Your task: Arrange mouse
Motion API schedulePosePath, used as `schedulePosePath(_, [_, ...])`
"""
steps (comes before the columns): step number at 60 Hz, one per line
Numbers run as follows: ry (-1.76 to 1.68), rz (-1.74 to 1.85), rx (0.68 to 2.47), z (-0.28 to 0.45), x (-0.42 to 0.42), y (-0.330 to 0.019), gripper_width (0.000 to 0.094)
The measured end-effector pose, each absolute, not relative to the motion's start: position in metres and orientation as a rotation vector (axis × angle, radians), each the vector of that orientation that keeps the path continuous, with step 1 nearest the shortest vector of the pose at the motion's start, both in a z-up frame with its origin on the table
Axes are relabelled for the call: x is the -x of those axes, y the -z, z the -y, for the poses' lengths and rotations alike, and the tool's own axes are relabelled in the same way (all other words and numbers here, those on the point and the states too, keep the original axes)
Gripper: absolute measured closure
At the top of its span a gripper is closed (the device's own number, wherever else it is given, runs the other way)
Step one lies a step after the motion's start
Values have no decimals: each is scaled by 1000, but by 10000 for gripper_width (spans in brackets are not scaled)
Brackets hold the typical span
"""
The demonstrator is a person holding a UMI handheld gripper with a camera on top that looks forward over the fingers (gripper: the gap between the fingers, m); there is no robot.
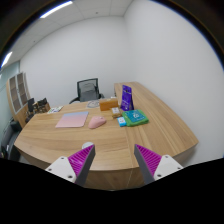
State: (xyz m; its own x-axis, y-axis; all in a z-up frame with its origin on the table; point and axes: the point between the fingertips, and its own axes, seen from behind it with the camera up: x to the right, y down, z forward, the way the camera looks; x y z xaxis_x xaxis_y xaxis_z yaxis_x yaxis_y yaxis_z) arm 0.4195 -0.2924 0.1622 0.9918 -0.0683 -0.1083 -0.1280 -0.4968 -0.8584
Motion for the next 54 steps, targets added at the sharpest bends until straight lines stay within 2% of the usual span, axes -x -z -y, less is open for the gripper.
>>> schedulePosePath(6, [-31, -110, 2049, 280, -396, -173, 110])
schedulePosePath(7, [-20, -110, 2042, 283, -423, -172, 109])
schedulePosePath(8, [-18, -103, 2034, 282, -413, -175, 111])
schedulePosePath(14, [-14, -126, 2028, 275, -395, -172, 120])
schedulePosePath(20, [-38, -157, 2026, 259, -336, -176, 117])
schedulePosePath(23, [-44, -176, 2023, 222, -285, -156, 115])
schedulePosePath(29, [-60, -173, 2029, 188, -268, -138, 116])
schedulePosePath(40, [-101, -160, 2046, 110, -263, -101, 117])
schedulePosePath(54, [-96, -112, 2103, 7, -271, -37, 117])
